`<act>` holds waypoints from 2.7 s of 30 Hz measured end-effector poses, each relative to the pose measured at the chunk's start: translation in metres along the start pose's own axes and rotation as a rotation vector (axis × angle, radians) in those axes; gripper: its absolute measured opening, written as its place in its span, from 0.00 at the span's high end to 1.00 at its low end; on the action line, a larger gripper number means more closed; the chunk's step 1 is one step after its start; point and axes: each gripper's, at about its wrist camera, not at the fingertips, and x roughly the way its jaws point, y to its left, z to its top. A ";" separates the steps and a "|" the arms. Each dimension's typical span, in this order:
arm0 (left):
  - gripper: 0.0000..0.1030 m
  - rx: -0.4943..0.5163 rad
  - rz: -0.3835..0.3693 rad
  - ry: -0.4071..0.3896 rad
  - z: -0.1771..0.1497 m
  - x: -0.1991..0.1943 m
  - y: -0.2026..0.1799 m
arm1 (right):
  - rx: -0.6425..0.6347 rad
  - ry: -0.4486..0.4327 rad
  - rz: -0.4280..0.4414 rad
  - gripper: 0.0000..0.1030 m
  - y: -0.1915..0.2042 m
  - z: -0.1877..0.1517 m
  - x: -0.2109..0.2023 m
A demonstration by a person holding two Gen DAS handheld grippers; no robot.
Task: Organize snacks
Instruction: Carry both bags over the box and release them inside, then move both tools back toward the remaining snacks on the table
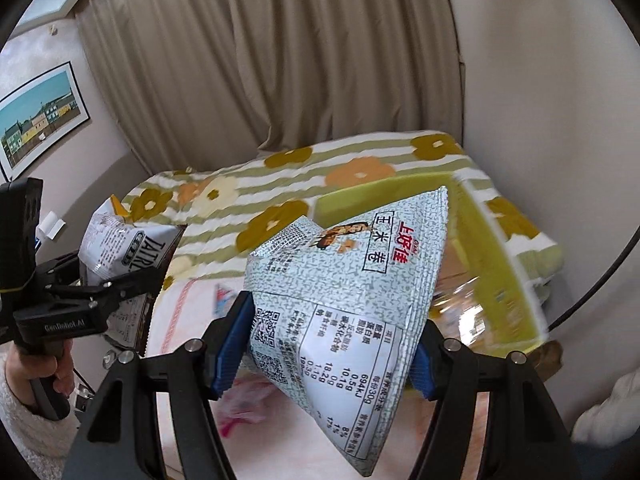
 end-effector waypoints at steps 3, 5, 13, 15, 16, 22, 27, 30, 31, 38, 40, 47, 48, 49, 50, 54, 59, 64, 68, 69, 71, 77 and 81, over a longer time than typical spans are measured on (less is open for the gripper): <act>0.27 -0.024 -0.024 0.012 0.015 0.027 -0.031 | -0.021 -0.005 -0.008 0.38 -0.036 0.014 0.001; 0.27 -0.036 -0.041 0.028 0.023 0.048 -0.051 | -0.025 -0.004 -0.003 0.38 -0.056 0.018 -0.001; 0.26 -0.114 -0.064 0.156 0.035 0.130 -0.099 | -0.022 0.058 0.038 0.38 -0.119 0.039 0.026; 0.22 -0.131 -0.066 0.185 0.036 0.144 -0.104 | -0.011 0.080 0.045 0.38 -0.131 0.043 0.036; 0.18 -0.138 -0.070 0.199 0.038 0.151 -0.106 | -0.006 0.086 0.048 0.38 -0.135 0.042 0.036; 0.02 -0.121 -0.033 0.287 0.034 0.179 -0.109 | 0.015 0.114 0.074 0.38 -0.153 0.052 0.059; 0.02 -0.111 -0.007 0.285 0.027 0.170 -0.103 | 0.011 0.138 0.081 0.38 -0.150 0.055 0.076; 0.02 -0.097 0.040 0.257 0.028 0.159 -0.096 | -0.005 0.142 0.079 0.38 -0.147 0.059 0.085; 0.02 -0.099 0.050 0.252 0.027 0.157 -0.095 | -0.006 0.147 0.083 0.38 -0.146 0.060 0.090; 0.02 -0.116 0.041 0.232 0.029 0.150 -0.079 | 0.032 0.199 0.106 0.37 -0.135 0.067 0.118; 0.02 -0.127 0.039 0.216 0.030 0.146 -0.074 | 0.019 0.197 0.102 0.33 -0.130 0.070 0.121; 0.02 -0.145 0.055 0.191 0.023 0.133 -0.065 | -0.051 0.144 0.057 0.05 -0.120 0.063 0.106; 0.02 -0.148 0.055 0.190 0.021 0.131 -0.065 | -0.054 0.144 0.057 0.05 -0.121 0.060 0.103; 0.02 -0.152 0.056 0.189 0.019 0.129 -0.065 | -0.052 0.143 0.059 0.05 -0.121 0.058 0.101; 0.02 -0.155 0.057 0.187 0.017 0.127 -0.066 | -0.051 0.143 0.061 0.05 -0.122 0.056 0.099; 0.02 -0.164 0.062 0.172 0.011 0.114 -0.069 | -0.065 0.123 0.062 0.05 -0.120 0.052 0.084; 0.02 -0.177 0.080 0.124 0.006 0.086 -0.075 | -0.104 0.120 0.075 0.05 -0.108 0.051 0.061; 0.02 -0.179 0.121 0.079 0.000 0.060 -0.078 | -0.144 0.073 0.126 0.05 -0.094 0.048 0.038; 0.02 -0.204 0.162 0.058 -0.007 0.037 -0.076 | -0.171 0.061 0.163 0.05 -0.080 0.045 0.027; 0.02 -0.216 0.174 0.046 -0.011 0.029 -0.074 | -0.180 0.055 0.173 0.05 -0.077 0.044 0.024; 0.02 -0.234 0.205 0.032 -0.017 0.016 -0.070 | -0.195 0.034 0.182 0.05 -0.069 0.042 0.017; 0.02 -0.264 0.285 0.010 -0.048 -0.021 -0.042 | -0.197 -0.014 0.200 0.05 -0.050 0.031 -0.001; 0.02 -0.303 0.314 -0.004 -0.065 -0.038 -0.014 | -0.200 -0.009 0.206 0.05 -0.032 0.023 -0.005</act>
